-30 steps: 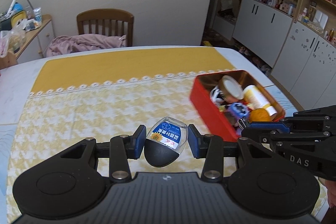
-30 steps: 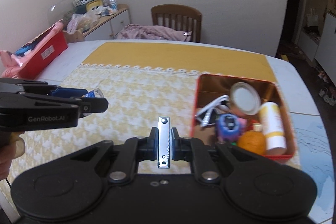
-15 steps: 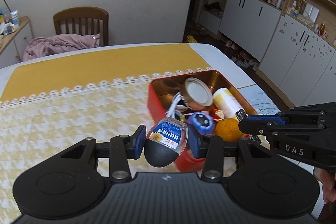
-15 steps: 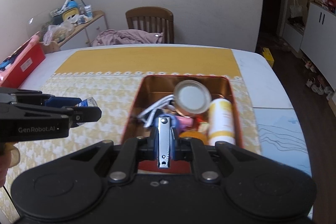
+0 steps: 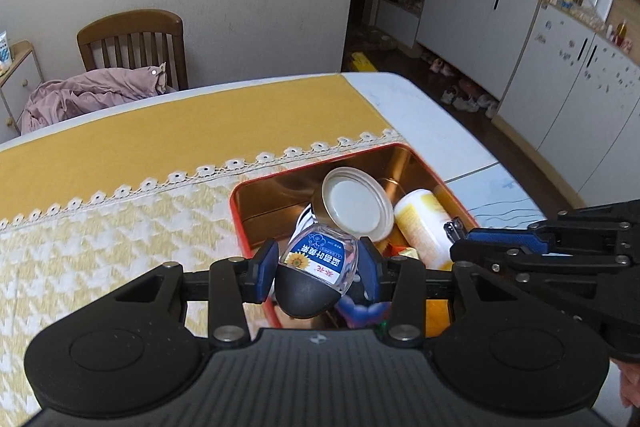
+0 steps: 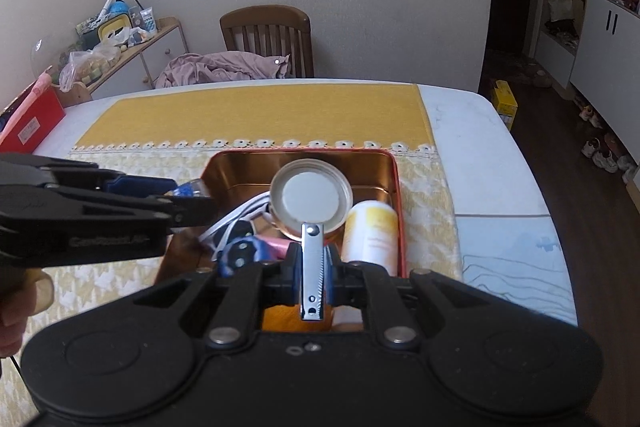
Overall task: Organize rigid objects
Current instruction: 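Lower both tools into the tin and open them to release the container and clipper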
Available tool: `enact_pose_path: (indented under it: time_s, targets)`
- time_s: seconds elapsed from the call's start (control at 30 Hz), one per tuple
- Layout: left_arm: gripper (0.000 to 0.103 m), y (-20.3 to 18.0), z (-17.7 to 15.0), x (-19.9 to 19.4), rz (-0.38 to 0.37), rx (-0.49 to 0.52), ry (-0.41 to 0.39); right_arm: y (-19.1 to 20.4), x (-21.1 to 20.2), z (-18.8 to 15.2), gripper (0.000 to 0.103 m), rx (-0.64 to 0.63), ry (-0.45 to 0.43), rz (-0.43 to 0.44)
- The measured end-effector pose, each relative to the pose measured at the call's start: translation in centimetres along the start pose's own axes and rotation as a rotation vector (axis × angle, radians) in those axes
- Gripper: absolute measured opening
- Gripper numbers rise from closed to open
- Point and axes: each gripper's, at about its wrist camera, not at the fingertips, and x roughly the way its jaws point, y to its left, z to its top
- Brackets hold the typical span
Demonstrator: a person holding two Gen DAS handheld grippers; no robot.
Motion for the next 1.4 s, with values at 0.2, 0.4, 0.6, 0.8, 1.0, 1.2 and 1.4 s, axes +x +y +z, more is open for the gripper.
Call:
enact_pose_path:
  time_s: [0.2, 0.4, 0.6, 0.8, 1.0, 1.2, 1.4]
  targets:
    - [0.042, -0.3, 0.9, 3.2, 0.049, 0.018, 0.04, -0.7, 1.9, 0.7, 0.01, -0.009, 0.033, 0.018]
    - [0.042, -0.1, 1.4, 5.3, 0.039, 0.008, 0.07, -1.2, 3.6, 1.1, 0.01, -0.01, 0.064, 0.03]
    - [0.042, -0.1, 1.1, 6.5, 0.027, -0.01, 0.096, -0.9, 4.3, 0.8, 0.01, -0.03, 0.09, 0.053]
    - [0.042, 0.1, 0.8, 7.1, 0.024, -0.022, 0.114, -1.0, 5.0, 0.6, 0.01, -0.027, 0.116, 0.051]
    - [0.043, 0.2, 0.9, 7.1, 0.019, -0.031, 0.125, -1.0, 4.8, 0.6, 0.017, -0.016, 0.126, 0.066]
    - [0.043, -0.1, 0.8, 6.1, 0.009, -0.015, 0.108, -0.9, 4.1, 0.5, 0.024, -0.004, 0.122, 0.077]
    - [0.048, -0.3, 0.5, 4.3, 0.003, -0.018, 0.074, -1.2, 2.8, 0.4, 0.027, 0.001, 0.099, 0.078]
